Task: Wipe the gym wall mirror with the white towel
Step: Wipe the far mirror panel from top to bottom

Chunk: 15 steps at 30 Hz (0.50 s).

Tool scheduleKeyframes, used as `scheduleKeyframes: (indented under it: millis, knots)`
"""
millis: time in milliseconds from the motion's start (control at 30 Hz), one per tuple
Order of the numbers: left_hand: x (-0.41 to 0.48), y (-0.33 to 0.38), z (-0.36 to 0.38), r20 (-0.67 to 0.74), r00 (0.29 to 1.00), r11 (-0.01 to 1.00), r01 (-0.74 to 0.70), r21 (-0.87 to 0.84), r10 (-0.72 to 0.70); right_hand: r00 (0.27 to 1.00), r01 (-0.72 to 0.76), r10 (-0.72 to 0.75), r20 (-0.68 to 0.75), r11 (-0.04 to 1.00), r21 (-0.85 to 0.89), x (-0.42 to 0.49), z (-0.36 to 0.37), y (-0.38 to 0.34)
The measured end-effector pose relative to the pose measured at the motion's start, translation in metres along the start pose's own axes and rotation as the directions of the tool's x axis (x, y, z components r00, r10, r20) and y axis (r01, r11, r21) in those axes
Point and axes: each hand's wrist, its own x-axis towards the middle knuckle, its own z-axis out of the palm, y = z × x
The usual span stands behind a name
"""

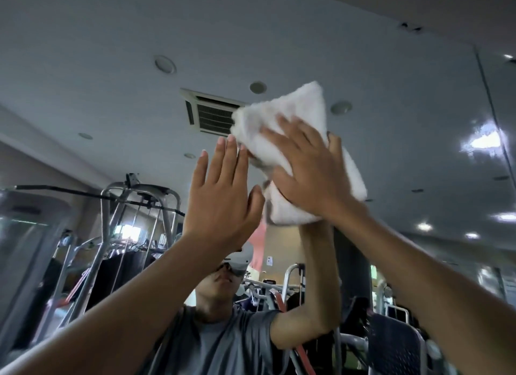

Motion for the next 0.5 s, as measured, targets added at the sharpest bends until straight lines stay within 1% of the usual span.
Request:
scheduleKeyframes:
  millis: [33,67,100,133,167,200,233,267,300,333,367,400,433,467,500]
  knots:
    - [-0.002,-0.003,0.0,-0.006,1.0,1.0,-0.018,0.007,0.018,0.989,0.142,-0.144,0.046,0.989,0.043,-0.006,-0.005,0.01]
    - [-0.004,-0.007,-0.001,-0.005,0.999,0.999,-0.043,0.022,0.043,0.965,0.242,-0.248,0.087,0.967,0.075,-0.007,-0.01,0.026]
    - [-0.006,-0.013,-0.003,0.003,0.997,0.997,-0.072,0.042,0.072,0.951,0.278,-0.286,0.116,0.957,0.077,-0.005,-0.014,0.043]
    - [-0.009,-0.02,-0.005,0.021,0.995,0.993,-0.103,0.063,0.102,0.963,0.236,-0.242,0.119,0.97,0.061,0.001,-0.015,0.058]
    - [-0.012,-0.027,-0.008,0.045,0.99,0.987,-0.136,0.083,0.132,0.989,0.114,-0.118,0.093,0.992,0.045,0.01,-0.016,0.067]
    - [-0.015,-0.035,-0.012,0.064,0.985,0.981,-0.166,0.101,0.16,0.997,-0.06,0.058,0.046,0.997,0.038,0.02,-0.014,0.067]
    - [-0.018,-0.043,-0.016,0.073,0.98,0.975,-0.191,0.114,0.183,0.969,-0.245,0.245,-0.007,0.969,0.034,0.031,-0.012,0.059]
    - [-0.022,-0.05,-0.02,0.076,0.977,0.97,-0.209,0.122,0.2,0.917,-0.395,0.396,-0.045,0.918,0.03,0.042,-0.007,0.044]
    - [-0.025,-0.057,-0.024,0.081,0.974,0.967,-0.222,0.123,0.213,0.873,-0.482,0.483,-0.07,0.876,0.024,0.051,-0.004,0.025]
    - [-0.027,-0.063,-0.027,0.087,0.971,0.965,-0.232,0.127,0.222,0.855,-0.511,0.511,-0.082,0.859,0.026,0.056,-0.001,0.004]
    - [-0.028,-0.067,-0.03,0.088,0.97,0.962,-0.237,0.134,0.227,0.872,-0.483,0.485,-0.074,0.875,0.041,0.057,0.001,-0.018]
    - [-0.028,-0.07,-0.031,0.08,0.97,0.961,-0.238,0.141,0.229,0.914,-0.399,0.402,-0.055,0.915,0.059,0.055,0.004,-0.036]
    - [-0.029,-0.071,-0.033,0.07,0.971,0.961,-0.237,0.143,0.229,0.961,-0.272,0.275,-0.034,0.96,0.069,0.048,0.007,-0.05]
    - [-0.028,-0.071,-0.034,0.062,0.972,0.964,-0.233,0.132,0.226,0.993,-0.119,0.12,-0.012,0.99,0.072,0.039,0.008,-0.057]
    - [-0.028,-0.07,-0.034,0.056,0.974,0.968,-0.223,0.114,0.218,0.999,0.034,-0.035,0.006,0.996,0.078,0.031,0.006,-0.056]
